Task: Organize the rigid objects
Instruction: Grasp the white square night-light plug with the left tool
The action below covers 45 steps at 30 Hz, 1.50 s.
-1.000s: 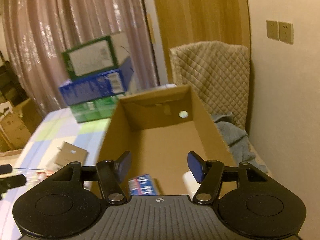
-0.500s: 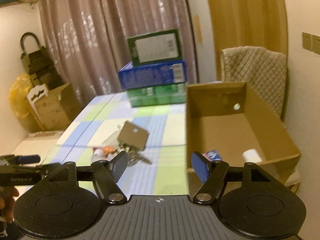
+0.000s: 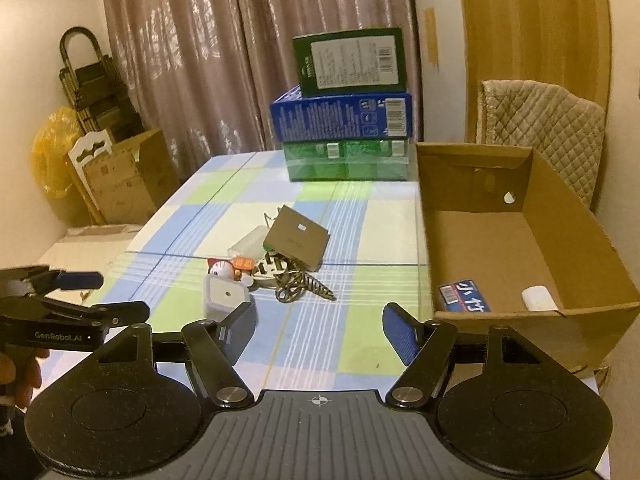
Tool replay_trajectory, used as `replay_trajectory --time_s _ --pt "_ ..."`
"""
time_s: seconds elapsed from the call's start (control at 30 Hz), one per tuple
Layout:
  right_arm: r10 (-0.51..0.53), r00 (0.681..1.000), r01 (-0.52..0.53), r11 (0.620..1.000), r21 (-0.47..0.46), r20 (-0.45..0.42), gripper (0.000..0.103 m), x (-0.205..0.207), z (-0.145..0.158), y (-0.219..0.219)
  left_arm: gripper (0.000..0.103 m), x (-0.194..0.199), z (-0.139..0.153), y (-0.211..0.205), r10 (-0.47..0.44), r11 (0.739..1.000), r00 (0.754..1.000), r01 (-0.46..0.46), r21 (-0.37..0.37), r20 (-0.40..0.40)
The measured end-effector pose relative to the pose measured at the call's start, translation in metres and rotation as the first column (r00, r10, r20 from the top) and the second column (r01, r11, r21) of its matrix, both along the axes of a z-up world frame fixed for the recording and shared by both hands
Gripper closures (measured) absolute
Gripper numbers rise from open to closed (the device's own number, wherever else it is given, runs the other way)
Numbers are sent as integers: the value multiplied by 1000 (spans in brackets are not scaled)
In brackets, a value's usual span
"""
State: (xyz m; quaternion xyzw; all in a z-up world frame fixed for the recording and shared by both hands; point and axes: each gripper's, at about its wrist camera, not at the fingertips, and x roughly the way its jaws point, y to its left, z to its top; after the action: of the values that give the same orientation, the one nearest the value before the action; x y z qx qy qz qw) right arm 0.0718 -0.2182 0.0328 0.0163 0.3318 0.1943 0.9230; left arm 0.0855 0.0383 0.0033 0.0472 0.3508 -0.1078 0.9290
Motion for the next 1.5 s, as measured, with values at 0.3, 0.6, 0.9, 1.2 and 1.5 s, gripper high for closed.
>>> replay_trajectory --time_s 0.3,0.6,0.9,1.2,1.5 --pt "14 999 -15 1000 -21 -43 35 27 -28 19 11 34 -32 3 -182 981 983 183 67 -22" --pt "21 996 -24 999 -40 -87 35 66 -67 38 11 74 -78 6 -255 963 966 258 72 -51" --pt "21 993 -31 996 -82 -117 35 102 -98 46 12 104 -104 7 -294 954 955 296 50 -45" --pt "6 990 -20 995 -99 -139 35 121 -116 45 22 115 -113 -5 -370 923 927 374 94 -55" --pt "-6 988 -9 995 -97 -154 35 121 -124 44 40 104 -110 -10 -330 938 940 337 77 -84"
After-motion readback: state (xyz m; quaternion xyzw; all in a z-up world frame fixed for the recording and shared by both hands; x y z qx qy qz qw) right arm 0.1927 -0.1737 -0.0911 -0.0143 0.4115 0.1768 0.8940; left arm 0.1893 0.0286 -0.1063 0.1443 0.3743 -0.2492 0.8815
